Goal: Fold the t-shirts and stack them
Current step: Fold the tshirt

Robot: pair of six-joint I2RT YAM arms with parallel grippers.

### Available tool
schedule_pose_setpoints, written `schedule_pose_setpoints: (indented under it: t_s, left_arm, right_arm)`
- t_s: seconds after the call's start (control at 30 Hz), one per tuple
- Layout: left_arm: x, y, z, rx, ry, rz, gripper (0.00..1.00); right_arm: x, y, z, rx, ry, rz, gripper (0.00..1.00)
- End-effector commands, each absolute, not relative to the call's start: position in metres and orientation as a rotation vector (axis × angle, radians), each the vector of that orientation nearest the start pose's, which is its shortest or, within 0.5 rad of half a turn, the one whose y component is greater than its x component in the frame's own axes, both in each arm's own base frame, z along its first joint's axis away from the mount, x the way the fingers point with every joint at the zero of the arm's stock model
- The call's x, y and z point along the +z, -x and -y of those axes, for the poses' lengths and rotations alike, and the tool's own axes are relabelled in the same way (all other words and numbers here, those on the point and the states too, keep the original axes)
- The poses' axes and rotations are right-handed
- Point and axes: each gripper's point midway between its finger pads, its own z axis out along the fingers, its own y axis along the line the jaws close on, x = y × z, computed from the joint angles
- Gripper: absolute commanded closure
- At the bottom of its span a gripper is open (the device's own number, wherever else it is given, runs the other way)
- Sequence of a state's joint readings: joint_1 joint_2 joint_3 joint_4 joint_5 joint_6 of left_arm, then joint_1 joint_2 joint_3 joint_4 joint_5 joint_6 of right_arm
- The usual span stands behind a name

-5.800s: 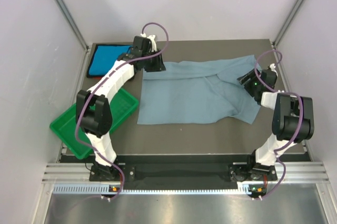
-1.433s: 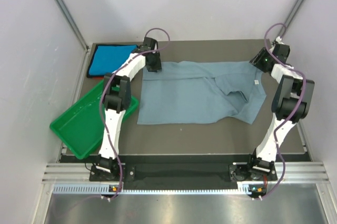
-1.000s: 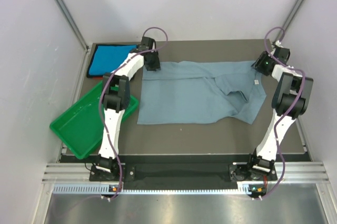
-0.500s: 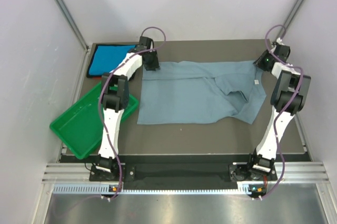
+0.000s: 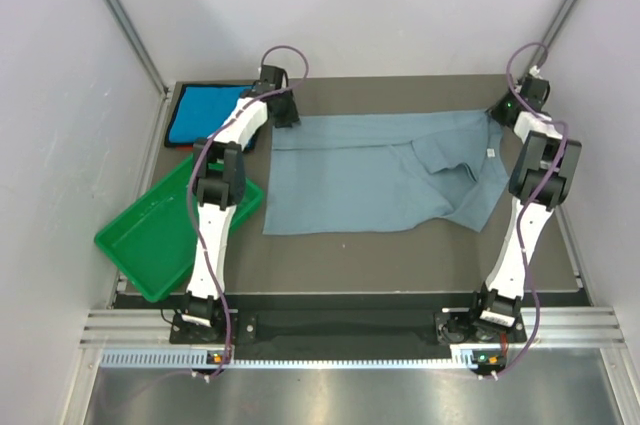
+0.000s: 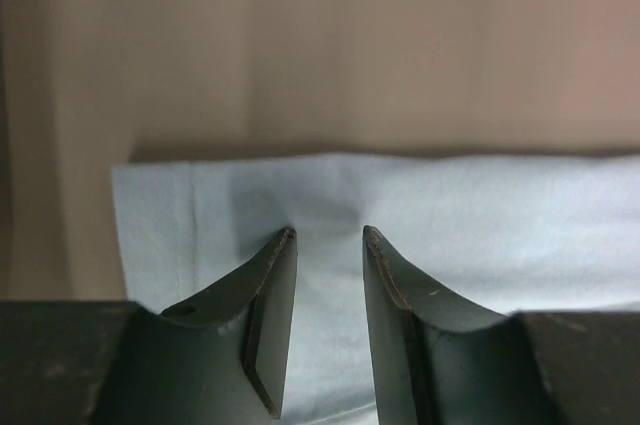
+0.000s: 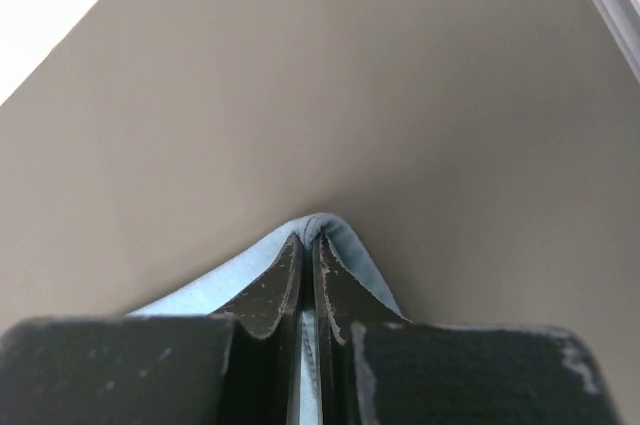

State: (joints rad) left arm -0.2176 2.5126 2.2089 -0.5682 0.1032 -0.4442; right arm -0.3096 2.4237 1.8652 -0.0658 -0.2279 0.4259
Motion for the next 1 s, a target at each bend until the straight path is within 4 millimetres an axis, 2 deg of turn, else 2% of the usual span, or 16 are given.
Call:
schedule_pose_setpoints:
  t_s: [0.0,0.1,0.2,0.23,0.3,0.4,0.5,0.53,0.6,0.63,0.73,0.77,0.8,0.83,0.93,0.97]
  left_arm:
    - [0.018,-0.605,0.147,-0.338,0.284,-2.472,0.61]
    - [0.029,-0.614,0.148,-0.361,0.261,-2.429,0.6]
    - [0.052,-0.617,0.151,-0.401,0.246,-2.394,0.6]
    - [0.074,-0.617,0.156,-0.441,0.232,-2.365,0.6]
    - [0.095,-0.613,0.163,-0.494,0.226,-2.34,0.59]
    - [0.157,-0.596,0.18,-0.587,0.176,-2.258,0.59]
    - [0.178,-0.573,0.193,-0.589,0.119,-2.258,0.58]
    - [0.197,-0.563,0.196,-0.594,0.105,-2.241,0.58]
    - [0.194,-0.54,0.209,-0.605,0.056,-2.273,0.58]
    - [0.198,-0.523,0.21,-0.604,0.041,-2.288,0.59]
    - [0.216,-0.489,0.221,-0.622,-0.015,-2.28,0.59]
    - [0.202,-0.475,0.223,-0.625,-0.029,-2.312,0.59]
    - [0.218,-0.463,0.224,-0.651,-0.032,-2.282,0.59]
    - [0.199,-0.447,0.222,-0.655,-0.031,-2.329,0.59]
    - [0.21,-0.423,0.229,-0.712,-0.075,-2.296,0.59]
    - [0.201,-0.414,0.228,-0.715,-0.086,-2.321,0.59]
  right_arm:
    - [0.057,-0.64,0.164,0.261,-0.687,-1.99,1.0]
    - [0.062,-0.647,0.166,0.267,-0.68,-1.977,0.99]
    - [0.074,-0.645,0.164,0.258,-0.683,-1.992,0.86]
    - [0.079,-0.641,0.165,0.242,-0.691,-1.996,0.78]
    - [0.079,-0.624,0.162,0.216,-0.729,-2.045,0.7]
    - [0.122,-0.597,0.155,0.176,-0.747,-2.026,0.59]
    - [0.145,-0.572,0.147,0.132,-0.749,-2.02,0.55]
    - [0.151,-0.566,0.144,0.132,-0.747,-2.022,0.54]
    - [0.15,-0.549,0.136,0.139,-0.769,-2.041,0.48]
    - [0.175,-0.542,0.131,0.133,-0.758,-2.0,0.42]
    - [0.187,-0.513,0.11,0.11,-0.787,-2.002,0.36]
    - [0.185,-0.503,0.104,0.107,-0.803,-2.014,0.28]
    - [0.184,-0.485,0.098,0.102,-0.83,-2.019,0.26]
    - [0.183,-0.478,0.084,0.124,-0.856,-2.016,0.24]
    - [0.174,-0.443,0.048,0.182,-0.913,-2.008,0.24]
    - [0.156,-0.429,0.039,0.179,-0.932,-2.025,0.24]
